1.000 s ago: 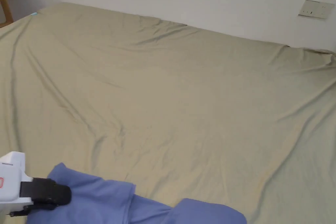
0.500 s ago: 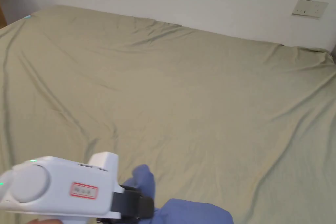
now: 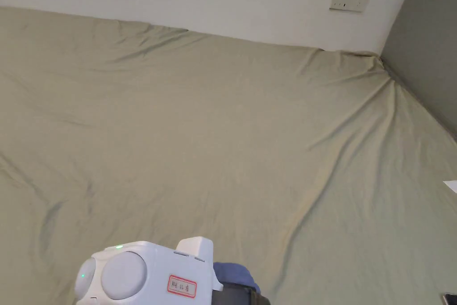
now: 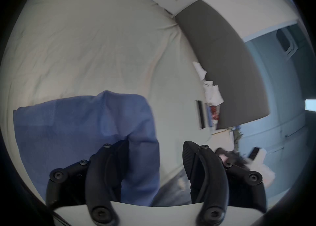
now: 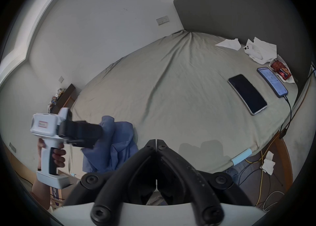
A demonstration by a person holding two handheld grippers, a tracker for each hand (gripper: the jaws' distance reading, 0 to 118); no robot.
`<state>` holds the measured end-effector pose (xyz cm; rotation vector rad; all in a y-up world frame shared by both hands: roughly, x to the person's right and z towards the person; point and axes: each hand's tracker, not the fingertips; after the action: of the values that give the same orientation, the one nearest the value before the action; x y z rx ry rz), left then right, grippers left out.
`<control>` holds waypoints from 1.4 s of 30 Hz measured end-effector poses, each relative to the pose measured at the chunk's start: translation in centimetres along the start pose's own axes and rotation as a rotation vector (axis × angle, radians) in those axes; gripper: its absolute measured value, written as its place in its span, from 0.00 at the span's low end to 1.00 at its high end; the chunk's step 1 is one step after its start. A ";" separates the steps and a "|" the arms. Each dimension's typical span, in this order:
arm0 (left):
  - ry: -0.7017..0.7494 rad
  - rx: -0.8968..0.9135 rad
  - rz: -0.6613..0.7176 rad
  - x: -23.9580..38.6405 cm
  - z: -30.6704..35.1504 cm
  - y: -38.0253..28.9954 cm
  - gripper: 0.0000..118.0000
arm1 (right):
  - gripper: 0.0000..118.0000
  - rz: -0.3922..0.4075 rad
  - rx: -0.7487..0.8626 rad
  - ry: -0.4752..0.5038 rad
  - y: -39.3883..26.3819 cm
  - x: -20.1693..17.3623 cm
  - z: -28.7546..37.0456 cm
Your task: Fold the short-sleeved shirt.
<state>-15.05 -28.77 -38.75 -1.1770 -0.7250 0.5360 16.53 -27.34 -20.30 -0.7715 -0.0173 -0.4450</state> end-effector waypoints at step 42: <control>-0.123 0.478 0.059 -5.1 12.3 -8.9 0.00 | 0.01 0.117 -0.128 0.465 1.7 -9.9 -9.3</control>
<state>-27.63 -27.38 -28.90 -0.7254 -0.6222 0.7876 6.90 -28.80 -29.89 -0.7748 0.4919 -0.5087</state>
